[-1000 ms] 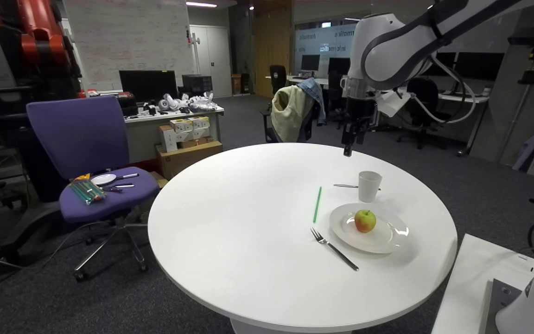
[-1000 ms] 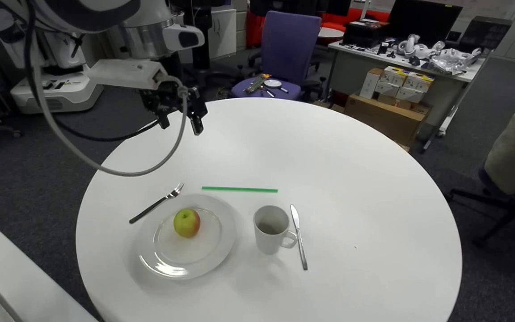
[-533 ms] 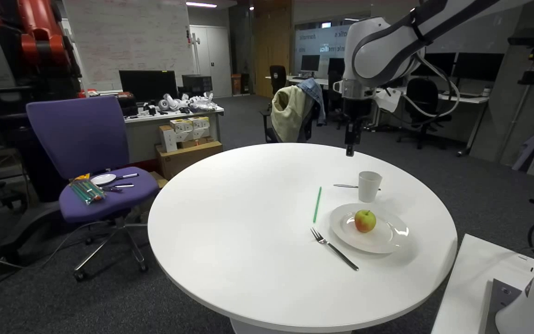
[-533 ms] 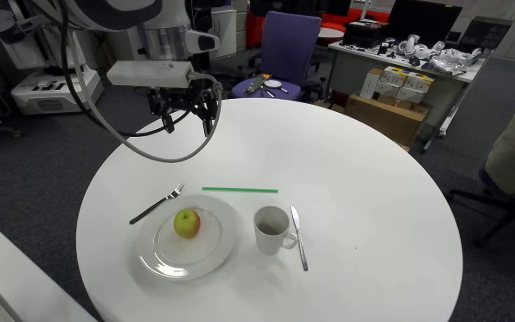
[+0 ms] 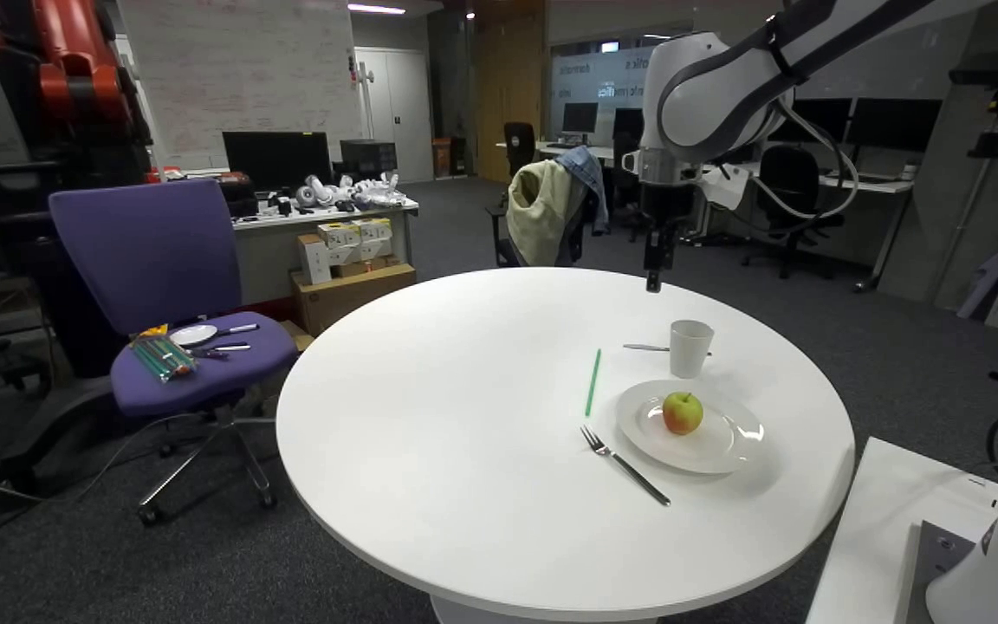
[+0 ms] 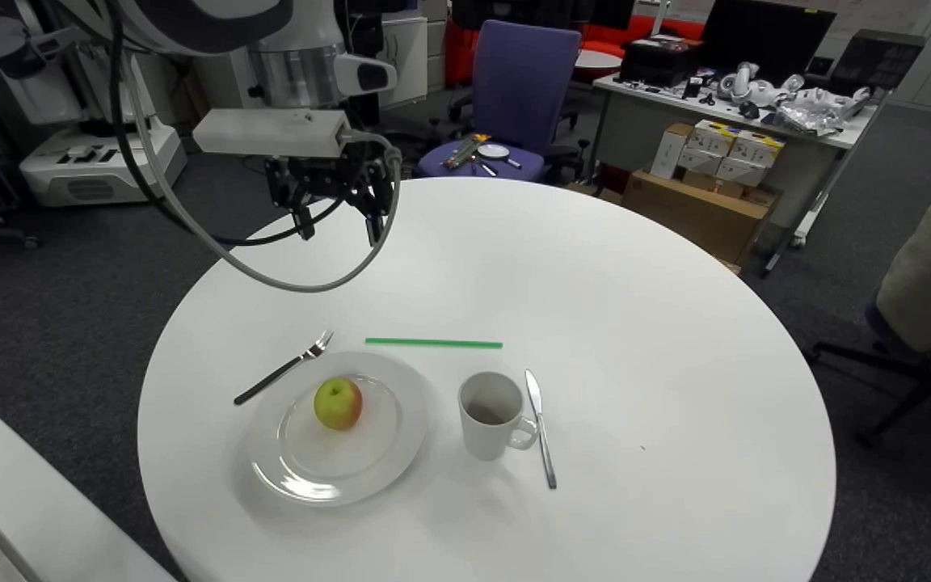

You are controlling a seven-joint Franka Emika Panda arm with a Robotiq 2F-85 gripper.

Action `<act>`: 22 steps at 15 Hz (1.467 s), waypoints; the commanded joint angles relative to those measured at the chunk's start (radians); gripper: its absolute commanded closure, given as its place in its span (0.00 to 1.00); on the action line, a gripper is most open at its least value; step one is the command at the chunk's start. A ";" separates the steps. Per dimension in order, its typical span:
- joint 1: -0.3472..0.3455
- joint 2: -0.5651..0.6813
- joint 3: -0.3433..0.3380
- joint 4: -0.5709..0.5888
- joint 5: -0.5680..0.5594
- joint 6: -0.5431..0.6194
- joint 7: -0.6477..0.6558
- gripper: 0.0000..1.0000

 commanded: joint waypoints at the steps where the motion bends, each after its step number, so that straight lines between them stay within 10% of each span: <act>1: -0.001 0.007 -0.001 0.014 0.001 0.008 -0.004 0.00; 15: -0.099 0.240 -0.091 0.328 -0.013 0.032 0.011 0.00; 22: -0.137 0.374 -0.094 0.516 -0.129 -0.245 -0.080 0.00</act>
